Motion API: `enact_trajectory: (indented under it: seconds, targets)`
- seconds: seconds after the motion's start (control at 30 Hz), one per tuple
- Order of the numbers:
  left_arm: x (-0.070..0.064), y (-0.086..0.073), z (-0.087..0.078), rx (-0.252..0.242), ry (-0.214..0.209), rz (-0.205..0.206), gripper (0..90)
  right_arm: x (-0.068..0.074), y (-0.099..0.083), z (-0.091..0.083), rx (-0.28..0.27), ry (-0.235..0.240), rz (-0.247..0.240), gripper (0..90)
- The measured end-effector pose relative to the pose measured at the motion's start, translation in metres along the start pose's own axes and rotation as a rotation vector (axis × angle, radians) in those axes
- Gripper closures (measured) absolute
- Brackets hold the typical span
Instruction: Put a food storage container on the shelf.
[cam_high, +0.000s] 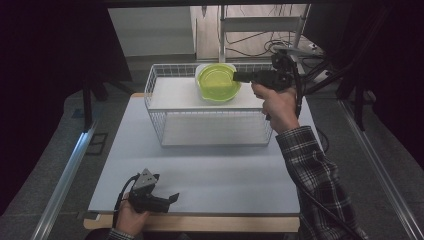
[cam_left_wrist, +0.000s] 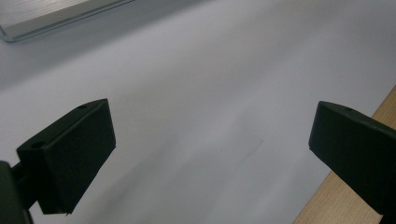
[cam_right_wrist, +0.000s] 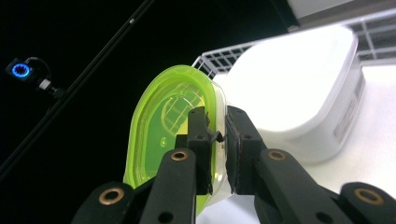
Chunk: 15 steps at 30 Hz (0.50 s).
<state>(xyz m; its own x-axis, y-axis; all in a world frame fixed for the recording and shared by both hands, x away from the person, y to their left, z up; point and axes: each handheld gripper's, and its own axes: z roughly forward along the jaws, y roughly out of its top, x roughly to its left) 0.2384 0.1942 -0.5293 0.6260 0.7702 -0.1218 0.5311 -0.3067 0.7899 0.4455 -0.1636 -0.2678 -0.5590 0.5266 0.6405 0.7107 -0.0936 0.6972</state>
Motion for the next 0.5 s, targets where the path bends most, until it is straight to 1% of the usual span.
enact_trajectory:
  seconds: [0.17, 0.4, 0.5]
  targets:
    - [0.0, 0.0, 0.0, -0.001, -0.002, 0.001, 0.3, 0.003, 0.011, 0.006, -0.033, -0.018, 0.008, 81.4]
    - [0.0, 0.0, 0.0, 0.0, -0.008, 0.005, 0.4, 0.004, 0.025, 0.015, -0.07, -0.074, 0.007, 81.4]
    - [0.0, 0.0, 0.001, 0.001, -0.012, 0.005, 0.4, 0.004, 0.029, 0.018, -0.084, -0.09, 0.009, 81.4]
